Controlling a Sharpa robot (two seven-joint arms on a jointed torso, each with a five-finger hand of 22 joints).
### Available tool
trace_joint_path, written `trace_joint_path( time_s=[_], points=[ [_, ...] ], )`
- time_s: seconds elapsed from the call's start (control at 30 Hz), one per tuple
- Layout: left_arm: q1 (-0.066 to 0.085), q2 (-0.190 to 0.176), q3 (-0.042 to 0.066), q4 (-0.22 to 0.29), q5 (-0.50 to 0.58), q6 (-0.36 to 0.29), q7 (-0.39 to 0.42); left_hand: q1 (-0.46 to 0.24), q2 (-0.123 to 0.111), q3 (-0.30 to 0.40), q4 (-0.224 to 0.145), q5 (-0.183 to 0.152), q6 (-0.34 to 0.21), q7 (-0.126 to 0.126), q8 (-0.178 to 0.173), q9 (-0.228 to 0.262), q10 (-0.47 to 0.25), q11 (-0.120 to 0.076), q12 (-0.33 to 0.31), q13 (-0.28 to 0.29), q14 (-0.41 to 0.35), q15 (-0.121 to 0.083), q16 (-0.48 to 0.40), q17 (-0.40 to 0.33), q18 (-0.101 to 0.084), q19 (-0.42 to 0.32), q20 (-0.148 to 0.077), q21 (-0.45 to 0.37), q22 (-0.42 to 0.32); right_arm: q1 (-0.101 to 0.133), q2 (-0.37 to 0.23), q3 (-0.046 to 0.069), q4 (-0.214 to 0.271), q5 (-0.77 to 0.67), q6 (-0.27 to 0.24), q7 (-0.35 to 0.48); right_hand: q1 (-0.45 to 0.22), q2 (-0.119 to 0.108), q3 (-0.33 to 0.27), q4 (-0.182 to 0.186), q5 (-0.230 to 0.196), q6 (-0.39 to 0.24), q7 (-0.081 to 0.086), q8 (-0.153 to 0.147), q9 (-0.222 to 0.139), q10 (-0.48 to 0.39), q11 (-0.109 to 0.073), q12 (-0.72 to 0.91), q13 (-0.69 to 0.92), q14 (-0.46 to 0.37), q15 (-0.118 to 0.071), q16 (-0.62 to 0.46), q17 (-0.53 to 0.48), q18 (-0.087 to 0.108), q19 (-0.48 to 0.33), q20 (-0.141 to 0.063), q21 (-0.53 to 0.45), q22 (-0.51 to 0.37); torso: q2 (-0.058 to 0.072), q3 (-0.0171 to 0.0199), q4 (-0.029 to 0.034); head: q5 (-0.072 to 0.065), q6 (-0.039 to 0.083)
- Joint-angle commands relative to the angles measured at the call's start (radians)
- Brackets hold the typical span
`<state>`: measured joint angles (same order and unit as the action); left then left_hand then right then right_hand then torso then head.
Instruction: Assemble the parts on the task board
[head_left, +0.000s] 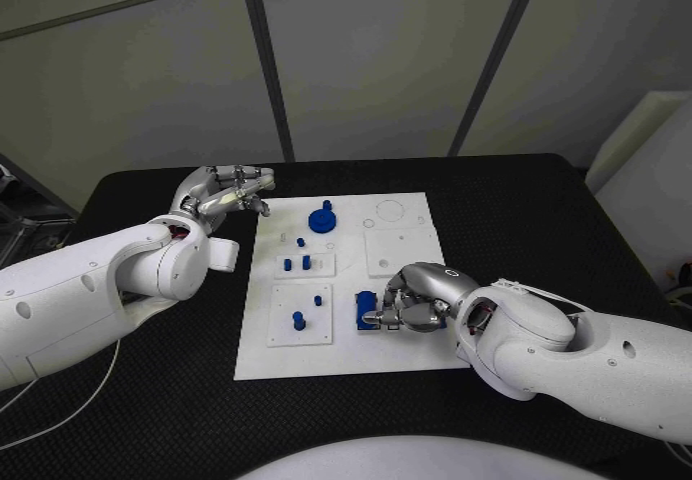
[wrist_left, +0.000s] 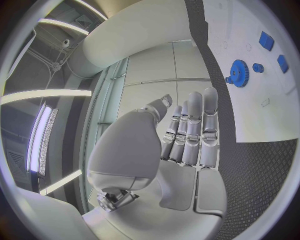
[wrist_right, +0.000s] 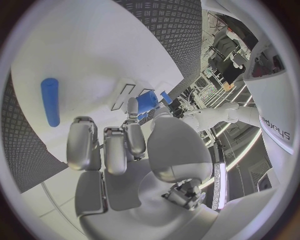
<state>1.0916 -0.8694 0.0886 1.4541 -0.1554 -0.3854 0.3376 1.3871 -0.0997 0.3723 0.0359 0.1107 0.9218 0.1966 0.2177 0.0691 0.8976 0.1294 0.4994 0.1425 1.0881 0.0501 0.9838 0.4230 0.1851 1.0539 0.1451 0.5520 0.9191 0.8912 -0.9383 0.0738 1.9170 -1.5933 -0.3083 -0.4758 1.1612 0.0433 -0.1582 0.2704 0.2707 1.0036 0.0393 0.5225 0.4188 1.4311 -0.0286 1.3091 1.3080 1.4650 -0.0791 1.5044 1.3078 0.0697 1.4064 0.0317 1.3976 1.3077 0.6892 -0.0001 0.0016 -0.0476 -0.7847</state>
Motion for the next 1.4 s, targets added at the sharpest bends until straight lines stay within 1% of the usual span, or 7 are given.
trace_joint_path(
  time_s=[0.03,0.2,0.4,0.97,1.17,1.3,1.4],
  points=[
    [0.001,0.000,0.001,0.002,0.001,0.007,0.001,0.000,0.010,-0.005,-0.001,0.000,-0.006,-0.002,0.006,-0.001,-0.008,-0.001,0.005,0.001,-0.007,-0.001,-0.005,-0.001,-0.003,0.004,0.000,-0.006,-0.002,0.000,0.002,-0.001,-0.009,-0.022,0.003,-0.018,0.034,0.006,0.005,-0.011,0.008,0.009,0.000,0.002,0.002,0.009,-0.001,0.003,0.019,0.084,-0.009,0.007,0.150,-0.013,0.007,-0.003,0.004,0.040,0.000,-0.0001,0.0008,0.001,-0.001],
    [0.001,-0.001,0.001,0.002,0.001,0.007,0.001,0.000,0.010,-0.005,-0.001,0.000,-0.006,-0.002,0.006,-0.001,-0.008,-0.001,0.005,0.001,-0.007,-0.001,-0.005,-0.001,-0.003,0.004,0.000,-0.006,-0.002,0.000,0.002,-0.001,-0.010,-0.024,0.005,-0.015,0.073,0.001,0.004,-0.027,0.007,0.010,-0.001,0.003,0.004,0.013,-0.003,0.007,0.025,0.085,-0.010,0.007,0.151,-0.013,0.007,-0.004,0.004,0.041,0.000,0.0002,-0.0005,0.003,-0.003],
    [0.001,-0.003,0.001,0.002,0.001,0.008,0.000,0.000,0.010,-0.005,-0.001,0.000,-0.006,-0.002,0.006,-0.001,-0.008,-0.001,0.005,0.001,-0.007,-0.001,-0.005,-0.001,-0.003,0.004,0.000,-0.006,-0.002,0.000,-0.001,-0.001,-0.007,-0.002,0.017,0.003,0.126,-0.026,-0.009,-0.058,-0.036,0.010,-0.001,0.002,0.006,0.012,-0.003,0.004,0.025,0.084,-0.011,0.005,0.148,-0.012,0.005,-0.006,0.001,0.039,-0.001,0.0003,-0.0003,0.004,-0.005],
    [0.001,-0.004,0.001,0.001,0.001,0.008,-0.001,0.001,0.012,-0.006,-0.001,0.000,-0.006,-0.003,0.006,-0.001,-0.010,-0.002,0.006,0.001,-0.008,-0.001,-0.005,-0.002,-0.003,0.004,0.000,-0.007,-0.002,0.000,-0.008,-0.001,-0.003,0.056,0.006,0.034,0.145,-0.038,-0.018,-0.070,-0.060,0.009,0.001,0.001,0.007,0.010,-0.002,0.000,0.025,0.083,-0.009,0.004,0.146,-0.011,0.001,-0.004,-0.003,0.034,0.000,0.0012,-0.0008,0.005,-0.007],
    [0.001,-0.004,0.001,0.000,0.001,0.009,-0.001,0.001,0.012,-0.006,-0.001,0.000,-0.006,-0.003,0.006,-0.001,-0.010,-0.002,0.006,0.001,-0.008,-0.001,-0.005,-0.002,-0.003,0.004,0.000,-0.007,-0.002,0.000,-0.030,0.000,0.015,0.082,-0.059,0.100,0.134,-0.041,-0.030,-0.061,-0.058,-0.004,0.008,-0.008,0.004,0.003,0.004,-0.011,0.016,0.081,-0.006,-0.003,0.133,-0.007,-0.011,-0.002,-0.015,0.020,0.000,0.0014,-0.0007,0.003,-0.008],
    [0.001,-0.004,0.000,-0.001,0.001,0.008,0.000,0.001,0.012,-0.006,-0.001,0.000,-0.006,-0.003,0.006,-0.001,-0.010,-0.002,0.006,0.001,-0.008,-0.001,-0.005,-0.002,-0.003,0.004,0.000,-0.007,-0.002,0.001,-0.068,0.000,0.041,0.176,-0.133,0.173,0.166,-0.027,-0.022,-0.067,-0.013,-0.036,0.022,-0.043,-0.011,-0.007,0.015,-0.024,0.008,0.079,0.002,-0.009,0.126,-0.004,-0.022,0.004,-0.028,0.005,-0.001,0.0029,-0.0022,-0.001,-0.007],
    [0.000,-0.004,0.000,-0.001,0.001,0.010,0.000,0.001,0.012,-0.006,-0.001,0.000,-0.006,-0.003,0.006,-0.001,-0.010,-0.002,0.006,0.001,-0.008,-0.001,-0.005,-0.002,-0.003,0.004,0.000,-0.007,-0.002,0.012,-0.108,0.002,0.049,0.248,-0.145,0.192,0.179,-0.020,-0.022,-0.068,-0.003,-0.052,0.034,-0.075,-0.026,-0.025,0.025,-0.054,-0.015,0.078,0.011,-0.013,0.119,-0.002,-0.030,0.011,-0.037,-0.004,-0.003,-0.0003,-0.0020,-0.007,-0.006]
  ],
)
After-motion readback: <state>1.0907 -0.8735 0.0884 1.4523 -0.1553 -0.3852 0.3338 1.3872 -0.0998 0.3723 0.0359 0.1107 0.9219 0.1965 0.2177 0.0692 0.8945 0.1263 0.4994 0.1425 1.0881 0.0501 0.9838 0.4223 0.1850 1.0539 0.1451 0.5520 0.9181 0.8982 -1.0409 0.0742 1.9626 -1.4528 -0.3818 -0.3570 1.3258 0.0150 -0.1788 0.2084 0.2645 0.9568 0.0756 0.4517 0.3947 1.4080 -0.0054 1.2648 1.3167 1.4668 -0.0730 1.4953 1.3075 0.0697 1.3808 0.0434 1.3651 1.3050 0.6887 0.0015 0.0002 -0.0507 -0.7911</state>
